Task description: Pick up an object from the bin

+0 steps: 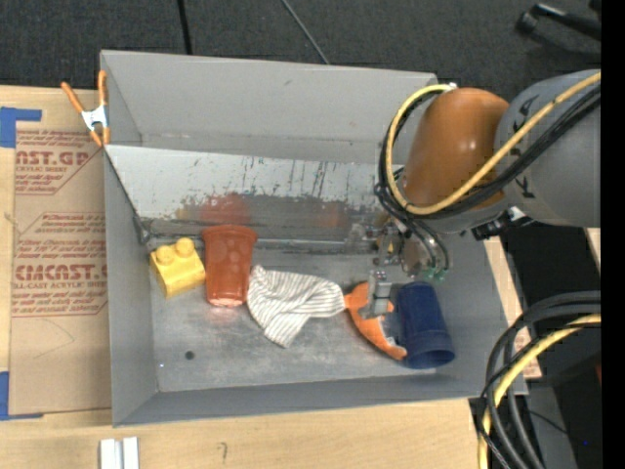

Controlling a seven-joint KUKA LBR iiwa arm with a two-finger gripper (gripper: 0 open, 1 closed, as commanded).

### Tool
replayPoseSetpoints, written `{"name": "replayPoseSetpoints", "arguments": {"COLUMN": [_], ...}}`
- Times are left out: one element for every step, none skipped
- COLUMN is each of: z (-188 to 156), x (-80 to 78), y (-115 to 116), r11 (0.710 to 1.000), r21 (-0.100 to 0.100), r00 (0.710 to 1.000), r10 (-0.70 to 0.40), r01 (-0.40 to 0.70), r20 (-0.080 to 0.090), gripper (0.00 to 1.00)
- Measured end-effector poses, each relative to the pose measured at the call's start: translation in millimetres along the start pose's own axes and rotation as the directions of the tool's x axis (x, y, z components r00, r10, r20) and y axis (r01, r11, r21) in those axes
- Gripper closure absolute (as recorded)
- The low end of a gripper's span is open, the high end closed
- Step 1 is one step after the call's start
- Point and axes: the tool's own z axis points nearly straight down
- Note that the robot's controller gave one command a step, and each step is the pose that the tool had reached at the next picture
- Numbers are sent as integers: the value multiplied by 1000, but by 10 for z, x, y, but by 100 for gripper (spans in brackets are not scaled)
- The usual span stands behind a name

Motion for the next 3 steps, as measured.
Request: {"name": "replayPoseSetpoints", "arguments": {"z": [-48,290,926], "x": [-14,63,298], "y": [0,23,334], "r11": [1000,998,996], "r21": [0,2,-1], "r00": [1000,998,996], "r10": [-1,-64,-87], "r01": [1,64,87], "r20": [7,14,6], "gripper": [0,0,100]}}
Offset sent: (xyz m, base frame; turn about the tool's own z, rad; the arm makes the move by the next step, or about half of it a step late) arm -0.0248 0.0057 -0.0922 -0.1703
